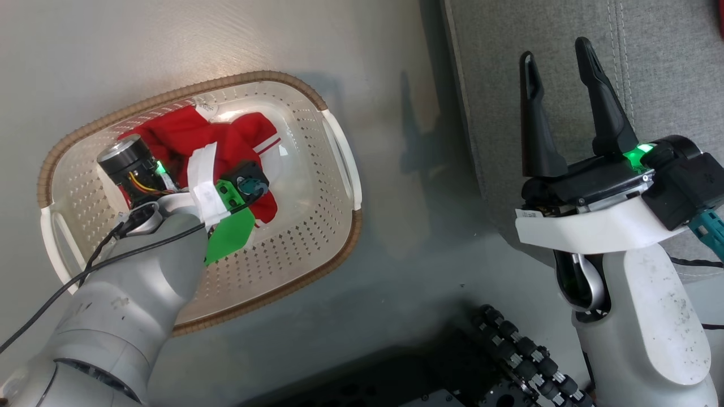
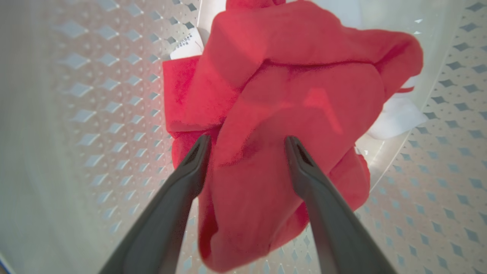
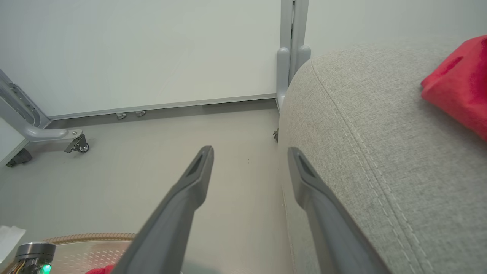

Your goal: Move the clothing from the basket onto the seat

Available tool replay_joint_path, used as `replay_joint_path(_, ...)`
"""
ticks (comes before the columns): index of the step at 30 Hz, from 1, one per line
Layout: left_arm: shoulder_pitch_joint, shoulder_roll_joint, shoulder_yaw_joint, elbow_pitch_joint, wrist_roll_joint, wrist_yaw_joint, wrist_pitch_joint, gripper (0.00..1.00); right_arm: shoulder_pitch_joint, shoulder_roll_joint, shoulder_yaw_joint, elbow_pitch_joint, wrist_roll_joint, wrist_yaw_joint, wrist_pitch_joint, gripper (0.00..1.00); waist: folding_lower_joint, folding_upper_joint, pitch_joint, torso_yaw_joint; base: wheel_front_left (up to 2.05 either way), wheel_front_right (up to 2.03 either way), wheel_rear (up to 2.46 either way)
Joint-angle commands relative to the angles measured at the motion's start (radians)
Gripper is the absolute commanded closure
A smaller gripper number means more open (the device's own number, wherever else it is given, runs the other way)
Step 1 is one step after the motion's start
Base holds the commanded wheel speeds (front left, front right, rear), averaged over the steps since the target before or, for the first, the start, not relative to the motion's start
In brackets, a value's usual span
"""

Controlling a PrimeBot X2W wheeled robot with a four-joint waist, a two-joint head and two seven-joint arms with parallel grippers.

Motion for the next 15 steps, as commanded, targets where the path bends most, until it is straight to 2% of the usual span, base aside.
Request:
replay_joint_path(1, -0.020, 0.006, -0.003, 0.003, -0.005, -0.001, 0.009, 0.00, -0.016, 0.001, -0.002, -0.002, 0.000, -0.002, -0.003, 0.00, -0.0001, 0.0000, 0.016, -0.011, 0.00, 0.00, 0.00)
replay_joint_path(2, -0.021, 0.008, -0.003, 0.003, -0.010, -0.001, 0.013, 0.00, -0.017, 0.001, -0.004, -0.002, 0.000, -0.002, -0.003, 0.00, -0.0001, 0.0000, 0.019, -0.011, 0.00, 0.00, 0.00)
replay_joint_path(3, -0.022, 0.009, -0.003, 0.003, -0.011, 0.004, 0.009, 0.88, -0.018, 0.001, -0.005, -0.002, 0.000, -0.002, -0.003, 0.00, -0.0001, 0.0000, 0.020, -0.010, 0.00, 0.00, 0.00)
replay_joint_path(4, -0.020, 0.009, -0.005, 0.003, -0.012, 0.007, 0.006, 1.00, -0.020, 0.001, -0.006, -0.001, 0.000, -0.002, -0.003, 0.00, -0.0001, 0.0000, 0.019, -0.009, 0.00, 0.00, 0.00)
replay_joint_path(9, 0.000, -0.003, 0.007, -0.002, -0.042, 0.024, -0.025, 1.00, -0.020, 0.001, -0.009, 0.013, -0.013, -0.002, -0.003, 0.00, -0.0001, 0.0000, 0.002, 0.002, 0.00, 0.00, 0.00)
replay_joint_path(15, 0.036, -0.039, 0.040, -0.036, -0.103, 0.038, -0.113, 1.00, 0.004, 0.000, -0.010, 0.034, -0.036, -0.002, -0.003, 0.00, -0.0001, 0.0000, -0.067, 0.033, 0.00, 0.00, 0.00)
